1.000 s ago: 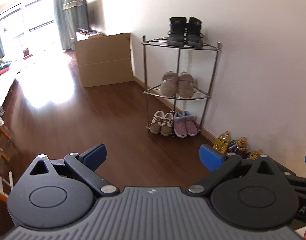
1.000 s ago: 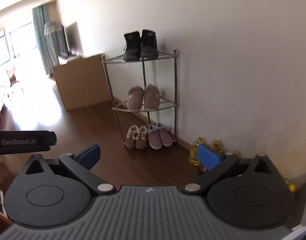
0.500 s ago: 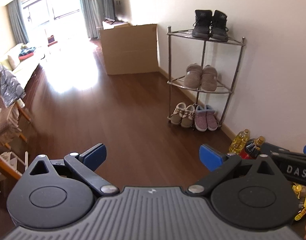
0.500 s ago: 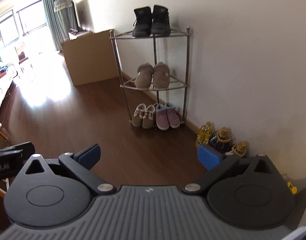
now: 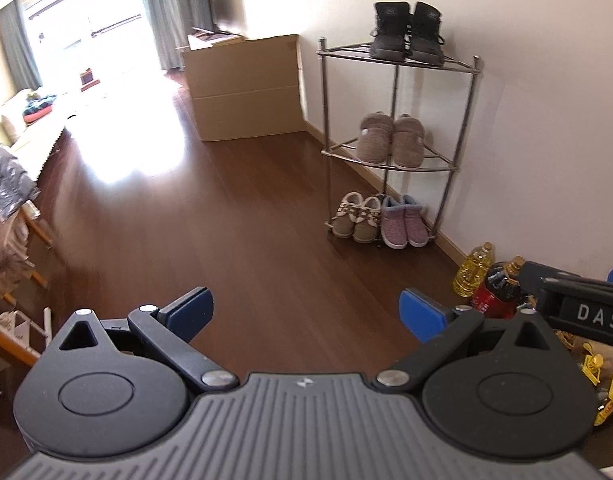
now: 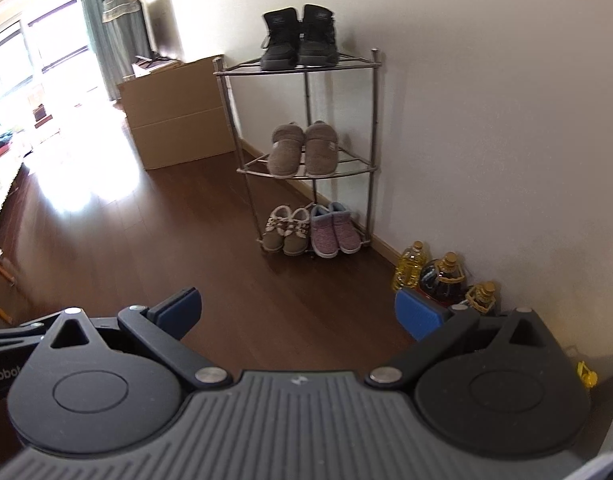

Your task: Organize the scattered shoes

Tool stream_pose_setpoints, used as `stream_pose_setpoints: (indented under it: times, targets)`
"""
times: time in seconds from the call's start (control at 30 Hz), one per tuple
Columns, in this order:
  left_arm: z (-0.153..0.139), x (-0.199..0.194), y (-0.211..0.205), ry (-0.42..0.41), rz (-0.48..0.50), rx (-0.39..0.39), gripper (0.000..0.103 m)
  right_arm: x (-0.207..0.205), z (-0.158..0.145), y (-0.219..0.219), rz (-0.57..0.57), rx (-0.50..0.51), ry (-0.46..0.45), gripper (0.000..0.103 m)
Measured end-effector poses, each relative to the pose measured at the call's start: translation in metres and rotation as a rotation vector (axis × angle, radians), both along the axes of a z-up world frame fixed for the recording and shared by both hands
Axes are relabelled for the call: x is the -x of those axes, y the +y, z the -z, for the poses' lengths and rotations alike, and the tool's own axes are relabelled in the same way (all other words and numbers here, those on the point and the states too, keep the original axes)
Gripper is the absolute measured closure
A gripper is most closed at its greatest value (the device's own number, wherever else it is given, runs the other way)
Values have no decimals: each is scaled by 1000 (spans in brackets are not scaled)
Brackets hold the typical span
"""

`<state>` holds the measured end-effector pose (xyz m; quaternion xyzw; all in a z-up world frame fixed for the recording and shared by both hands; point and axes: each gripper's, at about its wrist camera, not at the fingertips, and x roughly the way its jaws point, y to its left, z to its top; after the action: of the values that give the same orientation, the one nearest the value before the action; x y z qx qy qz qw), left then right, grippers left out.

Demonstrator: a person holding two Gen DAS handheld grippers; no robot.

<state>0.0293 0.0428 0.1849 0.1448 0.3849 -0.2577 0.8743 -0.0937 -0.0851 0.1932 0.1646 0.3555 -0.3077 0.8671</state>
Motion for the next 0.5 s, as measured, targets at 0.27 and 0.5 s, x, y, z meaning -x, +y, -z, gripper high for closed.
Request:
stream_pose_setpoints:
  times: [0.27,0.5]
  targets:
    - [-14,-28,-32,-40,135,31,2,-7,-10,-5,118,37,-15,1]
    - [-21,-57,-49,-82,193,42,2,-20,-8,-11,221,49,-38,1]
